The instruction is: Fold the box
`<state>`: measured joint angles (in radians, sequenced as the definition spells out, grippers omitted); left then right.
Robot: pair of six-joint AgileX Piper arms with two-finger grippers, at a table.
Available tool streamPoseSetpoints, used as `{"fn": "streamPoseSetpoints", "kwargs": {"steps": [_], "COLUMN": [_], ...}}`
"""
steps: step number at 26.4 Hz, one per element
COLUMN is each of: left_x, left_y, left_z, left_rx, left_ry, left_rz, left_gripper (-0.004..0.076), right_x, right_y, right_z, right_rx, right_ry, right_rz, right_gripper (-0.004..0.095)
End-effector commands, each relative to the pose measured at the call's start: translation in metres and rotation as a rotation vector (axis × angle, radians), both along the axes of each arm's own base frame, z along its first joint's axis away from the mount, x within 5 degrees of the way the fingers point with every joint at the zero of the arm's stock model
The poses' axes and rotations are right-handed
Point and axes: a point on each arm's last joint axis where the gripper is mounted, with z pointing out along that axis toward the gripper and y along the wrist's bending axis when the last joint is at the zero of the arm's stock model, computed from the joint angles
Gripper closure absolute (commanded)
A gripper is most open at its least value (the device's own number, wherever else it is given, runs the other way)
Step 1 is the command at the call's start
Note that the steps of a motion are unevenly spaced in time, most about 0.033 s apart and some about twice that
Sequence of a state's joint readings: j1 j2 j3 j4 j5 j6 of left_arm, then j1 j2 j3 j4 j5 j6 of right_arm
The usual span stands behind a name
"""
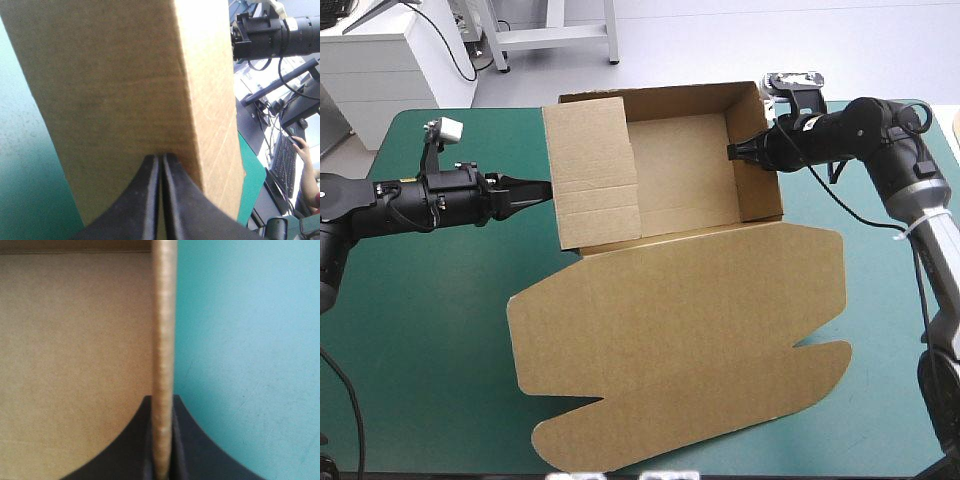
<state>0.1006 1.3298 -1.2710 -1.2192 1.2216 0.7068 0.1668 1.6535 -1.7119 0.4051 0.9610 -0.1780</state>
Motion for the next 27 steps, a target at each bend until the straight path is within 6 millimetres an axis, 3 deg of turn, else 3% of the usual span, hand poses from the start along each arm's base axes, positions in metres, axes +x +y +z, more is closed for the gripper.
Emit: {"fn": "streamPoseSetpoints", "kwargs": {"steps": [1, 5, 9, 15, 21, 27], "left_x": [-0.015, -0.015, -0.016, -0.014, -0.007, -0.003], "left_y": [-0.005, -0.005, -0.008, -0.004, 0.001, -0.006], "left_z": [0.02, 0.019, 0.019, 0.009, -0.009, -0.016], "left_rx": [-0.06, -0.049, -0.045, 0.068, 0.273, 0.37], "left_ry": [-0.035, -0.034, -0.032, -0.016, 0.085, 0.13], "left_rz": [-0.064, -0.063, -0.078, -0.049, 0.097, 0.195], "left_gripper": [0.0645, 0.0462, 0.0196, 0.0184, 0.0192, 0.0194], "right_x": [-0.008, -0.007, -0.006, -0.009, -0.017, -0.027], "right_y": [0.001, 0.006, 0.021, 0.041, 0.068, 0.092], "right_z": [0.026, 0.023, 0.018, 0.017, 0.02, 0.017], "right_rx": [0.083, 0.078, 0.065, 0.082, 0.105, 0.013], "right_ry": [-0.09, -0.079, -0.069, -0.074, -0.108, -0.141], "right_rz": [-0.033, -0.025, -0.005, 0.035, 0.061, 0.063], "right_gripper": [0.0923, 0.0923, 0.0923, 0.0923, 0.0923, 0.0923]}}
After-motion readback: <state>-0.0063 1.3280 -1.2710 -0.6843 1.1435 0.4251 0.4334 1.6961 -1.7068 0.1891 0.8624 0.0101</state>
